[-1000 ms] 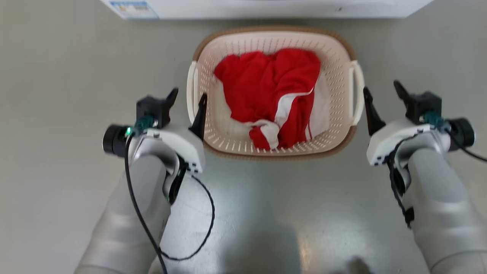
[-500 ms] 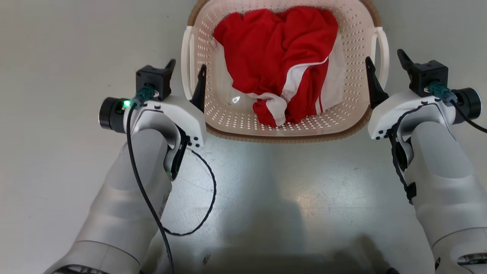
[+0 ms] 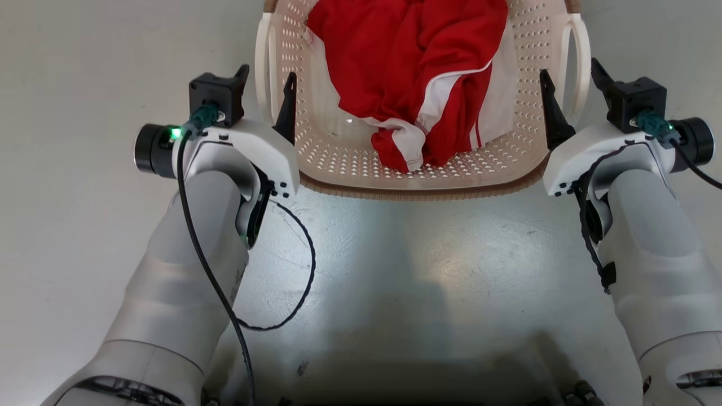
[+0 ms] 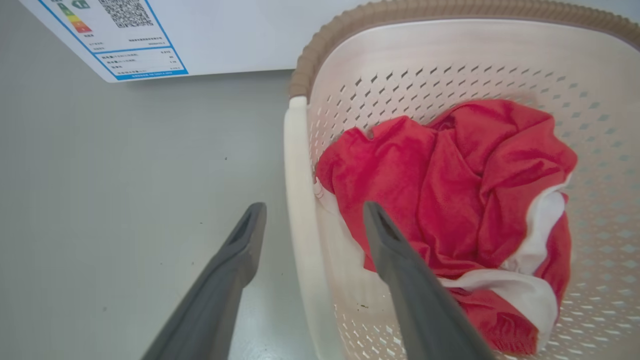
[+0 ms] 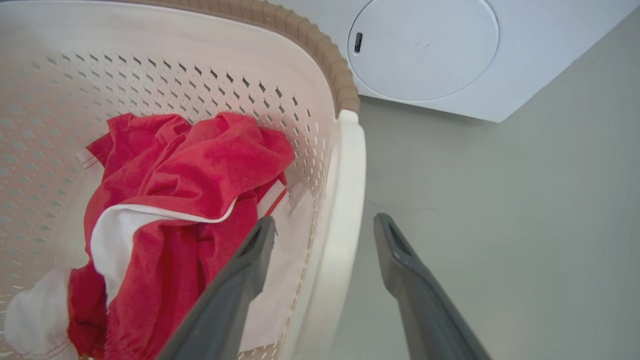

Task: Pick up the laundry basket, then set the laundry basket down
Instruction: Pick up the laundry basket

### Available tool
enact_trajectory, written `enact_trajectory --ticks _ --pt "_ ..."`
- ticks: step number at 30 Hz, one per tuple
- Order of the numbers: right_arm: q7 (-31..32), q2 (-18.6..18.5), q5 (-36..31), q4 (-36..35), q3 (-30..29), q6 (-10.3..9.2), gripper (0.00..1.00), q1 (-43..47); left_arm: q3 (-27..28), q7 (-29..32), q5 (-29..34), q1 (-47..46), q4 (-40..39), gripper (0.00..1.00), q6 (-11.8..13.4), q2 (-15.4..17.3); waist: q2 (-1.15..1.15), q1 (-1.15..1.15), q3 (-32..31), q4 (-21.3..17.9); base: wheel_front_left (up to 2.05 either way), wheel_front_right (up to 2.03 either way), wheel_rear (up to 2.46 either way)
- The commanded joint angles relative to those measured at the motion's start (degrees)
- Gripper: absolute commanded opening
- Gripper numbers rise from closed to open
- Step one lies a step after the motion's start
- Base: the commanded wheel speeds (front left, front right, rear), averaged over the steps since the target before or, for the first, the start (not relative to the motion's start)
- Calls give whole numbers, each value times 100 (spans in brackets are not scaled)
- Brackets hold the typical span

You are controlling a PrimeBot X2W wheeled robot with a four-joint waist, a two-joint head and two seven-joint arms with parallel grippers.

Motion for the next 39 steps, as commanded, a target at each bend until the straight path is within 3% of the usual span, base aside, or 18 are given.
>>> enact_trajectory --ticks 1,25,39 --pt "-62 127 44 -64 112 34 100 87 113 -36 62 11 -10 100 48 118 0 0 77 13 0 0 0" --pt "-62 153 115 1036 148 34 100 -674 -482 16 -554 -733 1059 100 -59 117 0 0 171 -8 0 0 0" --pt "-59 154 122 1486 128 34 100 -958 -969 207 -962 -925 1286 100 -72 117 0 0 165 -47 0 0 0"
